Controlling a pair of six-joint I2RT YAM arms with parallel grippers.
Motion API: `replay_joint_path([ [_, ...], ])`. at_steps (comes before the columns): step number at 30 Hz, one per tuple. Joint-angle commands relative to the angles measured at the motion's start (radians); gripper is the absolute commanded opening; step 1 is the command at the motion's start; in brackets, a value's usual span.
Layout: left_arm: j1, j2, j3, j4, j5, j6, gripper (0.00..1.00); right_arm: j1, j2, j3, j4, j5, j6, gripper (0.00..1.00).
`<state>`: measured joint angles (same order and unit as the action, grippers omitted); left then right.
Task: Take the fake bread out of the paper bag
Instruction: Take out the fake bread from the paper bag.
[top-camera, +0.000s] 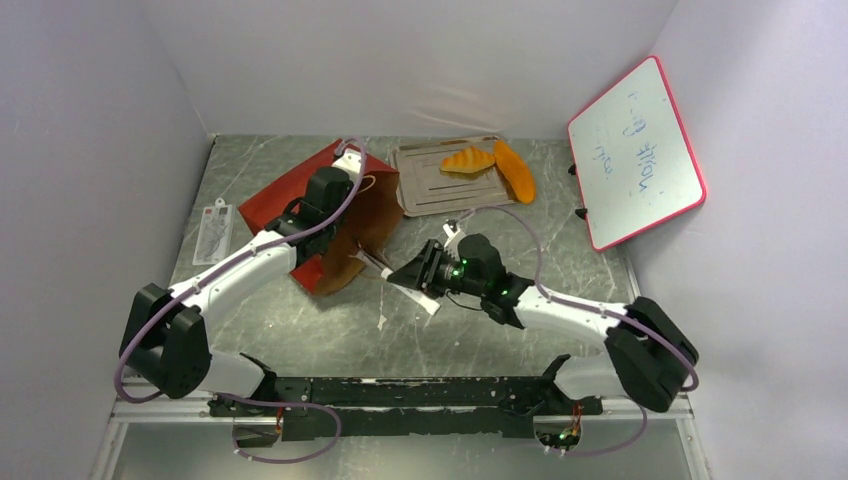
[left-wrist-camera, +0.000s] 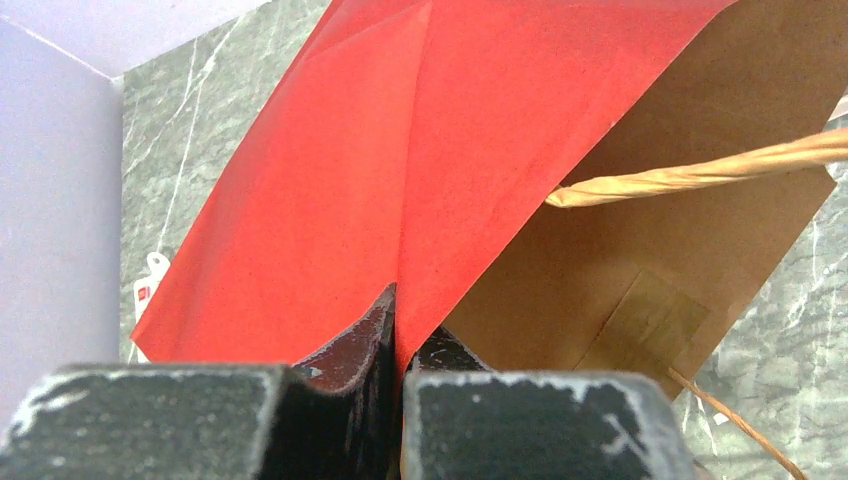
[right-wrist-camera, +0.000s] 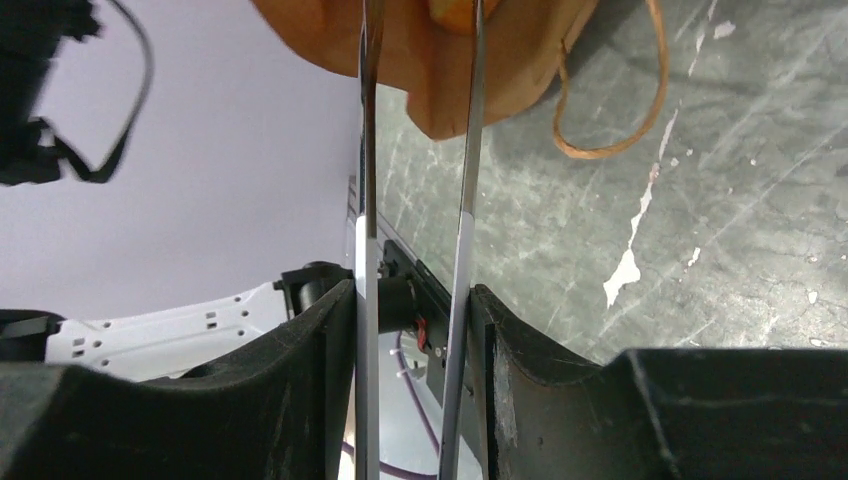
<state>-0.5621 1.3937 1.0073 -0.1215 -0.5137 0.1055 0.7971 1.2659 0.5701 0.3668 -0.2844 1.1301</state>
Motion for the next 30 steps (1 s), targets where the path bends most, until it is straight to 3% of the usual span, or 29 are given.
replay_joint_path([
  [1, -0.007, -0.039, 0.028, 0.061, 0.034, 0.008, 0.07, 0.021, 0.087, 0.028, 0.112, -0.051, 0.056, 0.45],
  [7, -0.007, -0.049, 0.025, 0.071, 0.038, 0.011, 0.07, 0.034, 0.224, 0.031, 0.257, -0.138, 0.19, 0.45],
  [18, -0.007, -0.068, 0.009, 0.076, 0.049, -0.009, 0.07, 0.059, 0.365, 0.059, 0.419, -0.146, 0.355, 0.46],
  [30, -0.008, -0.061, 0.014, 0.072, 0.018, -0.033, 0.07, 0.077, 0.349, 0.071, 0.344, -0.103, 0.383, 0.46],
])
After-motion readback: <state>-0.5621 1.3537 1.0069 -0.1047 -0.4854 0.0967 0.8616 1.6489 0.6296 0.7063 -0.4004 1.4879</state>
